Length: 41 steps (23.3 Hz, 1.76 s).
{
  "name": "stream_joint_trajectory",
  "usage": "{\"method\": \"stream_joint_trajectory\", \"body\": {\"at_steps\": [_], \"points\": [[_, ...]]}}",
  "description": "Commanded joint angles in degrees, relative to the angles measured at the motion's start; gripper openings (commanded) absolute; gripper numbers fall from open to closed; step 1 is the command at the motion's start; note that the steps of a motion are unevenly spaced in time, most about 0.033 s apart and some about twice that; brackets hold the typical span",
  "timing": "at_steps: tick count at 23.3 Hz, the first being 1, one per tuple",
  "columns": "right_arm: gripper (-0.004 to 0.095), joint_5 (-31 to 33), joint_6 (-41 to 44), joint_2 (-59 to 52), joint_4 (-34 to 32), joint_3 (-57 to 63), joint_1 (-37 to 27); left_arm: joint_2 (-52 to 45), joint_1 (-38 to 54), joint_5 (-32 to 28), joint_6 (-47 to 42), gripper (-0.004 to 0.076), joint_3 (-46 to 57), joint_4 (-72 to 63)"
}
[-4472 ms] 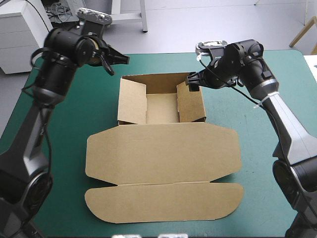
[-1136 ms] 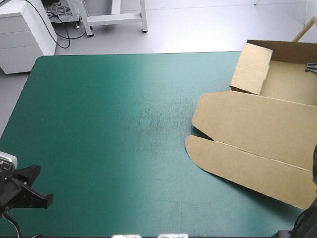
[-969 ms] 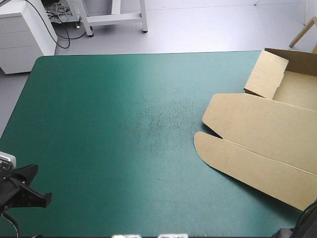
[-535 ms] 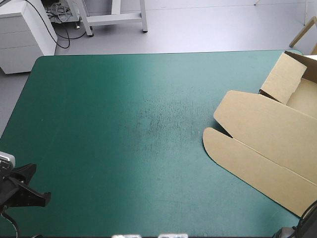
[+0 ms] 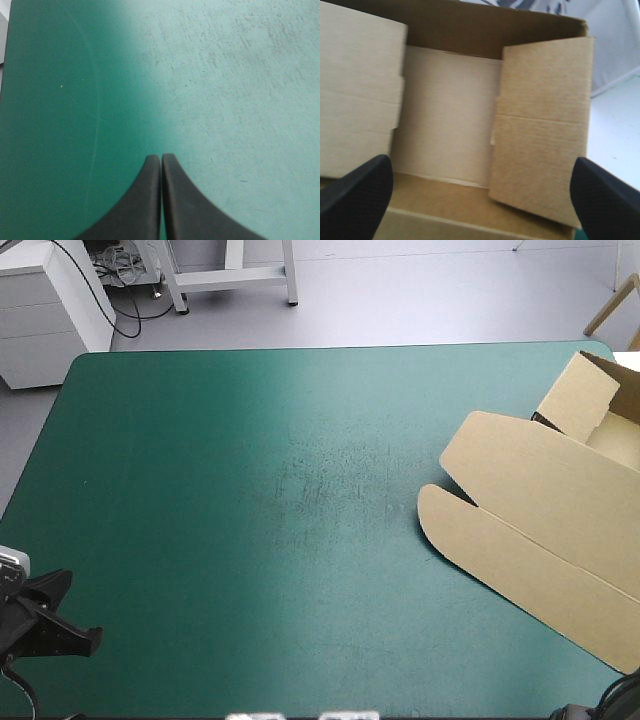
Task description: Fold the box
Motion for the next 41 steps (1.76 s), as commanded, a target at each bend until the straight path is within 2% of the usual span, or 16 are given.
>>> {"method": "stream_joint_trajectory", "body": {"at_steps": [1,4,5,6,7,11,14,17,21,32,35,39,41], "points": [[0.0790,-1.69,-1.67,-8.50,3.16,1.88,2.70,0.54,-0.07,2.55,-0.32,-0.0010,-1.20,1.71],[0.0365,-1.80,-3.07,-16.37,2.89,9.46,10.98,0.54,-0.07,2.55,-0.32,-0.0010,-1.20,1.77],[0.0179,-1.90,-4.33,-17.85,2.89,11.27,14.50,0.54,-0.07,2.55,-0.32,-0.0010,-1.20,1.77],[0.0043,-1.90,-4.72,-18.98,2.89,12.23,17.08,0.54,-0.07,2.55,-0.32,-0.0010,-1.20,1.77],[-0.0006,-1.90,-4.72,-20.02,2.89,13.18,20.53,0.54,-0.07,2.55,-0.32,-0.0010,-1.20,1.77],[-0.0004,-1.90,-4.72,-23.60,1.00,19.43,30.39,0.37,-0.07,2.55,-3.49,-0.0010,-1.20,2.24],[-0.0004,-4.44,-3.97,-27.22,-0.81,25.57,32.92,-0.82,-0.07,2.55,-4.70,-0.0010,-1.07,3.18],[-0.0004,-10.25,-3.97,-32.79,1.05,33.60,33.84,-3.74,-0.07,2.12,-4.70,-0.0010,-0.31,4.21],[-0.0004,-19.06,-6.15,-43.78,5.15,45.46,33.97,-10.26,-0.07,-2.88,-6.55,-0.0010,4.52,4.19],[-0.0004,-30.07,-8.80,-65.52,5.76,64.86,33.97,-23.41,-0.07,-14.11,-6.55,-0.0010,19.87,1.60],[-0.0004,-34.43,-8.80,-72.04,5.91,74.00,33.97,-27.09,-0.07,-17.64,-6.55,-0.0010,24.93,1.60],[-0.0004,-39.68,-7.97,-78.52,7.81,82.44,33.87,-30.32,-0.07,-18.91,-6.11,-0.0010,28.63,1.60],[-0.0004,-40.25,-7.97,-82.24,7.81,85.07,33.87,-30.20,-0.07,-19.85,-5.94,-0.0010,29.14,1.83]]}}
